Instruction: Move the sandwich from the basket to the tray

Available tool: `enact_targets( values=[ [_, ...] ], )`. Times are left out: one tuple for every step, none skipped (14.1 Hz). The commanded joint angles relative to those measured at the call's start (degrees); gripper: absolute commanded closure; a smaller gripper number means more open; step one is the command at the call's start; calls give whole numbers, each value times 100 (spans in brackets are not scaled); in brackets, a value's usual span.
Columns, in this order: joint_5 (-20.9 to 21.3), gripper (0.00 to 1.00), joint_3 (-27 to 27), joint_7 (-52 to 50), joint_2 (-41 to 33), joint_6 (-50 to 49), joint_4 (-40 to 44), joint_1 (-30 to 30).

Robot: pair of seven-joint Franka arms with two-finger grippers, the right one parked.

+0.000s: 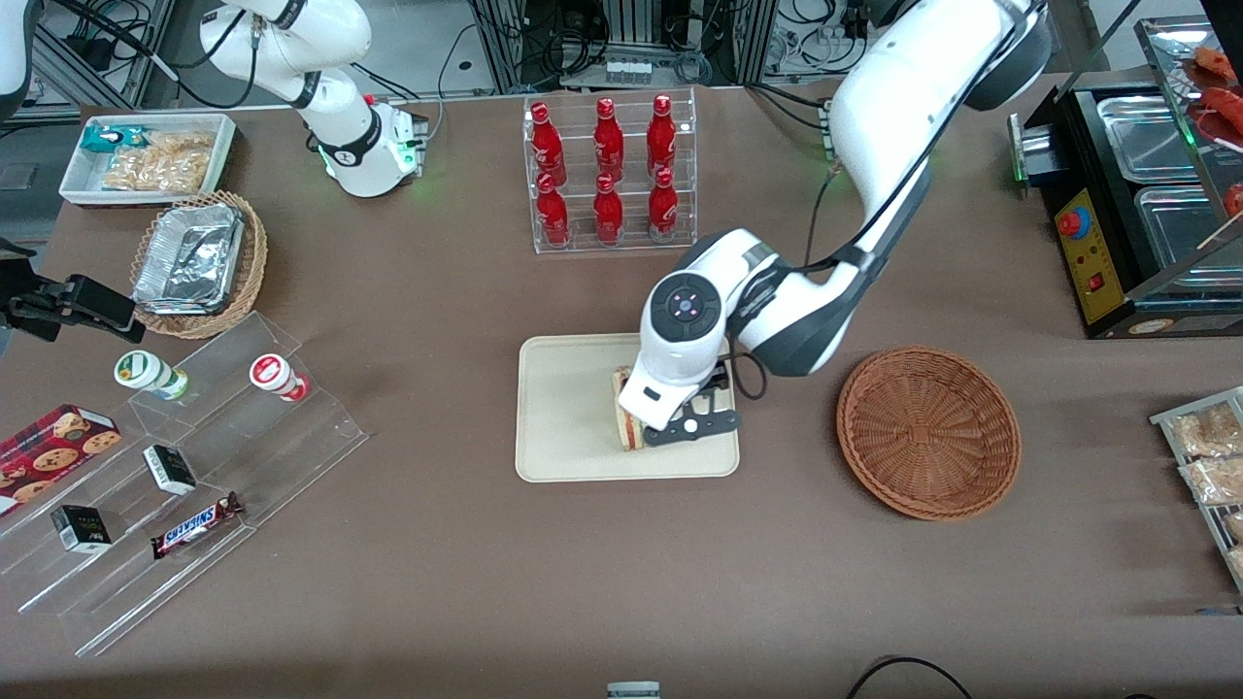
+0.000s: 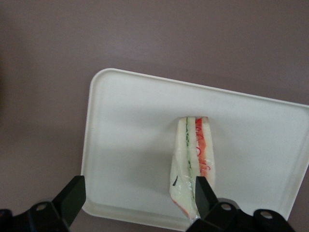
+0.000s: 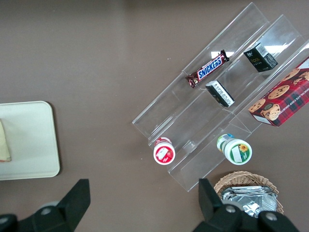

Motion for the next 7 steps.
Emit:
enact_targets(
  values=[
    [-173, 0, -35, -294, -444, -482, -285, 305],
    [-181, 0, -9, -285, -532, -623, -295, 322],
    [-208, 0, 105, -276, -568, -660, -329, 323],
    [-225, 0, 306, -267, -638, -651, -399, 314],
    [-269, 0, 395, -172, -725, -651, -505, 323],
    [-452, 0, 518, 108, -865, -651, -662, 323],
    [-724, 0, 832, 433, -1023, -651, -846, 314]
  ],
)
